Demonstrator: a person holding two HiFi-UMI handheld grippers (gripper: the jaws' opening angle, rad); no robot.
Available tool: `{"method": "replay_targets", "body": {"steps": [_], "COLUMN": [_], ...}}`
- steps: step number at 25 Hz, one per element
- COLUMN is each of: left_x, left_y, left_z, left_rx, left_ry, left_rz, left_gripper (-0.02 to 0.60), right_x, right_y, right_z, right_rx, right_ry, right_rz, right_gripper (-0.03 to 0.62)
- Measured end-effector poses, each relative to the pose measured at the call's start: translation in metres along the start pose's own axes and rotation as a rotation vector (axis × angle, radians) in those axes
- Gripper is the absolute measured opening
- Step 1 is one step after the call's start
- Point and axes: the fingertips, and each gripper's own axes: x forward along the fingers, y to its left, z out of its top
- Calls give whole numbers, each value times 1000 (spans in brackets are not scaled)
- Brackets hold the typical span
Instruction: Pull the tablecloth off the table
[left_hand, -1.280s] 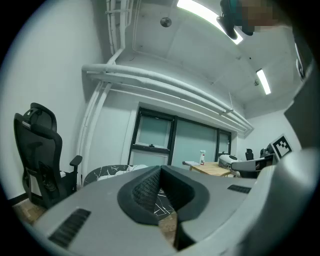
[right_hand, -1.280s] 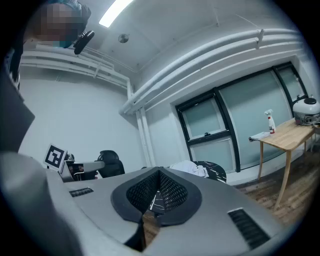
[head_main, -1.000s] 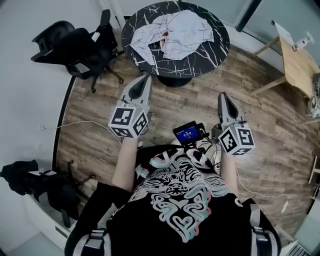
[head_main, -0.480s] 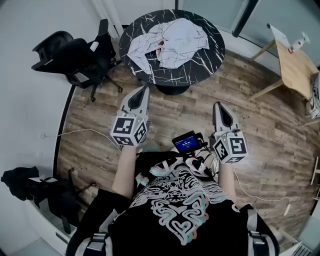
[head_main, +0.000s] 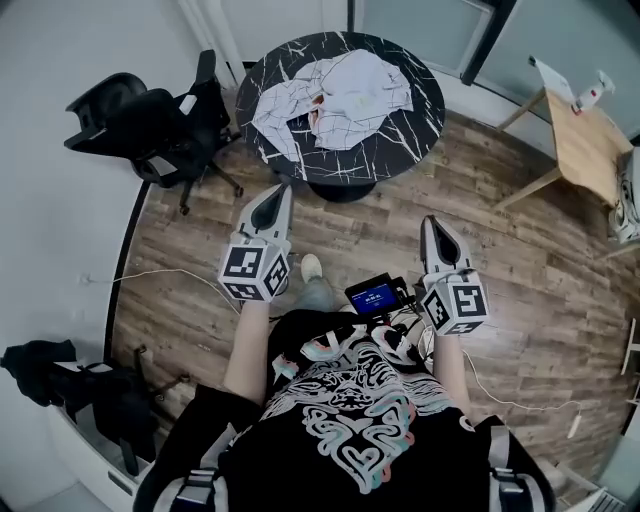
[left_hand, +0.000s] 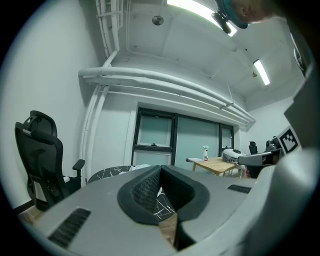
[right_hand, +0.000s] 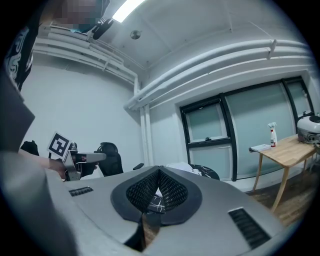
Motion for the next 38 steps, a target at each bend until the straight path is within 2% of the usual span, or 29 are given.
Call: {"method": "replay_targets", "body": {"steps": [10, 18, 24, 38], "left_x": [36, 87, 143, 276], "left_y": [14, 38, 68, 150], "left_z": [-2, -8, -7, 3], "left_rx": [-34, -44, -46, -11], "left_ry": [-13, 8, 20, 72], "left_rz": [10, 8, -9, -82], "left_gripper": [28, 28, 28, 28], "right_x": [19, 64, 119, 273], "right_y": [-21, -42, -56, -79], "right_z": [-5, -13, -13, -14], "right_rx": [-2, -14, 7, 19], "right_ry": [15, 65, 58, 129], "right_rz": [-23, -36, -26, -43], "right_gripper": [0, 0, 0, 5]}}
